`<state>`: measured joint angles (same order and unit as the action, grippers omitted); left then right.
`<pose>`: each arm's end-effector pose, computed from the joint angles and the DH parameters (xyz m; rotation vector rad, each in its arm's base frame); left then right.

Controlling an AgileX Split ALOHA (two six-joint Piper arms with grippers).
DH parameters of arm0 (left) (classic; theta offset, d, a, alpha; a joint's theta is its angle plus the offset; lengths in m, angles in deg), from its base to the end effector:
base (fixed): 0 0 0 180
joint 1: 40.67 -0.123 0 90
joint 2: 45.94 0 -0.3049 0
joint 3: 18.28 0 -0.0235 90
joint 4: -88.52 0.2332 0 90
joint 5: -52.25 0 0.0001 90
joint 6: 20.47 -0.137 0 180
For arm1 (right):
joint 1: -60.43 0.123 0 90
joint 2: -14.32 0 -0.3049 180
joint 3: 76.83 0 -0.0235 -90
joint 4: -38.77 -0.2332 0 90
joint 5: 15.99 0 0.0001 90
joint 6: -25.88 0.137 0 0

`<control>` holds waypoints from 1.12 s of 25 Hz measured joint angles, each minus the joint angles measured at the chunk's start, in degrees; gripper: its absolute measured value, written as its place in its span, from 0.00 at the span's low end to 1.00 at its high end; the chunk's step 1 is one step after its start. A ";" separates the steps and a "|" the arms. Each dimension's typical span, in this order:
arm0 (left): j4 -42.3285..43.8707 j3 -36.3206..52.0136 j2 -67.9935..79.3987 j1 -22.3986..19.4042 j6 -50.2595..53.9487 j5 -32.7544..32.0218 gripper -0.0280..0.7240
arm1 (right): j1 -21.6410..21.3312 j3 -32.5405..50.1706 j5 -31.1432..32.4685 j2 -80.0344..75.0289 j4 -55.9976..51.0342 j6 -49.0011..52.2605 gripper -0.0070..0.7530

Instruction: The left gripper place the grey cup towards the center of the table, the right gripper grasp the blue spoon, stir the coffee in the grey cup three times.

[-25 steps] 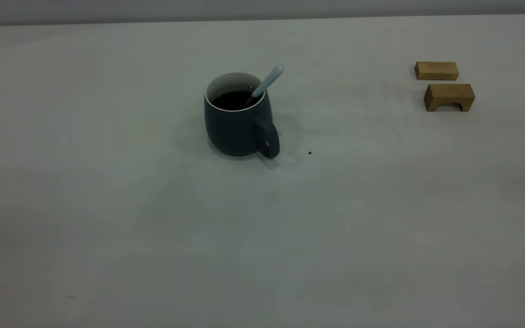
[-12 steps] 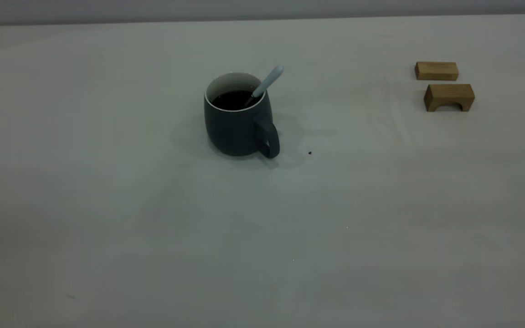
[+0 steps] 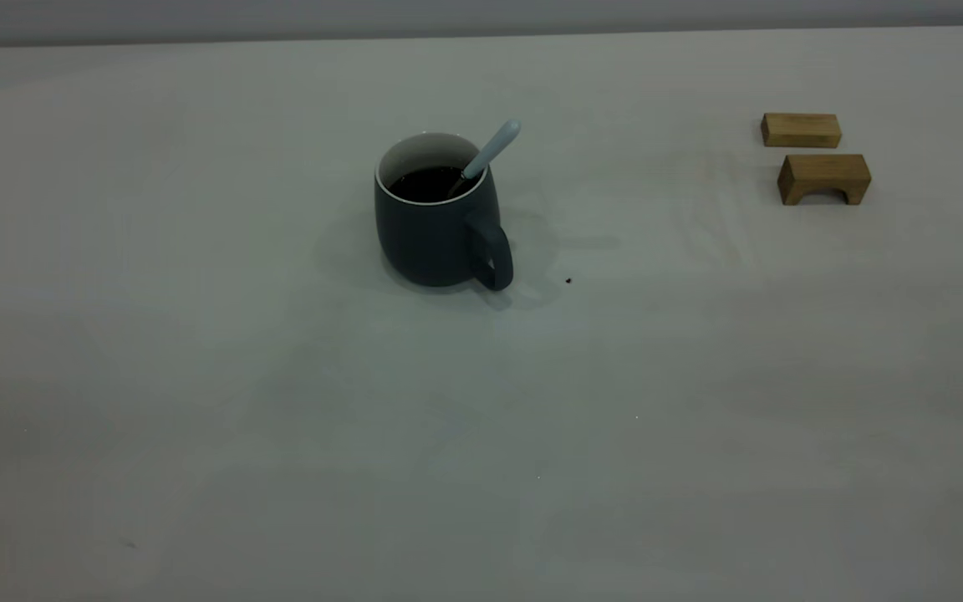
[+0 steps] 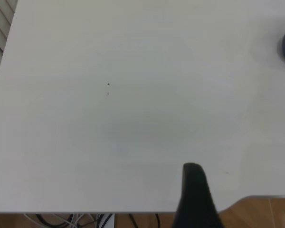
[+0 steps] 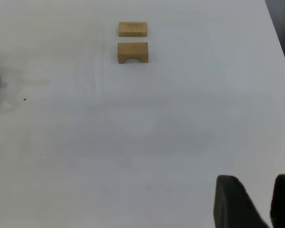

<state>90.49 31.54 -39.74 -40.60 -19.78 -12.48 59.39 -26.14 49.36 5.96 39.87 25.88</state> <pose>-0.0052 0.0043 0.2357 -0.0146 2.1071 0.0336 -0.0008 -0.0024 0.2300 0.0210 2.1711 -0.0339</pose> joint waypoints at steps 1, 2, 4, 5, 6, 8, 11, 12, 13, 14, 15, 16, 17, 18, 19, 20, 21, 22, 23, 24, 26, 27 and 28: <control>0.00 0.00 0.00 0.00 0.00 0.00 0.82 | 0.00 0.09 -0.09 0.00 0.00 -0.37 0.32; 0.00 0.00 0.00 0.00 0.00 0.00 0.82 | 0.00 0.14 -0.09 0.00 0.00 -0.38 0.32; 0.00 0.00 0.00 0.00 0.00 0.00 0.82 | 0.00 0.14 -0.16 0.00 0.00 -0.55 0.32; 0.00 0.00 0.00 0.00 0.00 0.00 0.82 | 0.00 0.14 -0.23 0.00 0.00 -0.55 0.32; 0.00 0.00 0.00 0.00 0.00 0.00 0.82 | 0.00 0.14 -0.23 0.00 0.00 -0.55 0.32; 0.00 0.00 0.00 0.00 0.00 0.00 0.82 | 0.00 0.14 -0.23 0.00 0.00 -0.55 0.32; 0.00 0.00 0.00 0.00 0.00 0.00 0.82 | 0.00 0.14 -0.23 0.00 0.00 -0.72 0.32; 0.00 0.00 0.00 0.00 0.00 0.00 0.82 | 0.00 0.14 -0.23 0.00 0.00 -0.72 0.32; 0.00 0.00 0.00 0.00 0.00 0.00 0.82 | 0.00 0.14 -0.23 0.00 0.00 -0.78 0.32; 0.00 0.00 0.00 0.00 0.00 0.00 0.82 | 0.00 0.14 -0.23 0.00 0.00 -0.78 0.32; 0.00 0.00 0.00 0.00 0.00 0.00 0.82 | 0.00 0.14 -0.23 0.00 0.00 -0.78 0.32; 0.00 0.00 0.00 0.00 0.00 0.00 0.82 | 0.00 0.14 -0.23 0.00 0.00 -0.78 0.32; 0.00 0.00 0.00 0.00 0.00 0.00 0.82 | 0.00 0.14 -0.23 0.00 0.00 -0.78 0.32; 0.00 0.00 0.00 0.00 0.00 0.00 0.82 | 0.00 0.14 -0.23 0.00 0.00 -0.78 0.32; 0.00 0.00 0.00 0.00 0.00 0.00 0.82 | 0.00 0.14 -0.23 0.00 0.00 -0.78 0.32; 0.00 0.00 0.00 0.00 0.00 0.00 0.82 | 0.00 0.14 -0.23 0.00 0.00 -0.78 0.32; 0.00 0.00 0.00 0.00 0.00 0.00 0.82 | 0.00 0.14 -0.23 0.00 0.00 -0.78 0.32; 0.00 0.00 0.00 0.00 0.00 0.00 0.82 | 0.00 0.14 -0.23 0.00 0.00 -0.78 0.32; 0.00 0.00 0.00 0.00 0.00 0.00 0.82 | 0.00 0.14 -0.23 0.00 0.00 -0.78 0.32; 0.00 0.00 0.00 0.00 0.00 0.00 0.82 | 0.00 0.14 -0.23 0.00 0.00 -0.72 0.32; 0.00 0.00 0.00 0.00 0.00 0.00 0.82 | 0.00 0.14 -0.23 0.00 0.00 -0.72 0.32; 0.00 0.00 0.00 0.00 0.00 0.00 0.82 | 0.00 0.14 -0.23 0.00 0.00 -0.72 0.32; 0.00 0.00 0.00 0.00 0.00 0.00 0.82 | 0.00 0.14 -0.23 0.00 0.00 -0.72 0.32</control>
<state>90.49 31.54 -39.74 -40.60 -19.78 -12.48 59.39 -26.00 49.13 5.96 39.87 25.16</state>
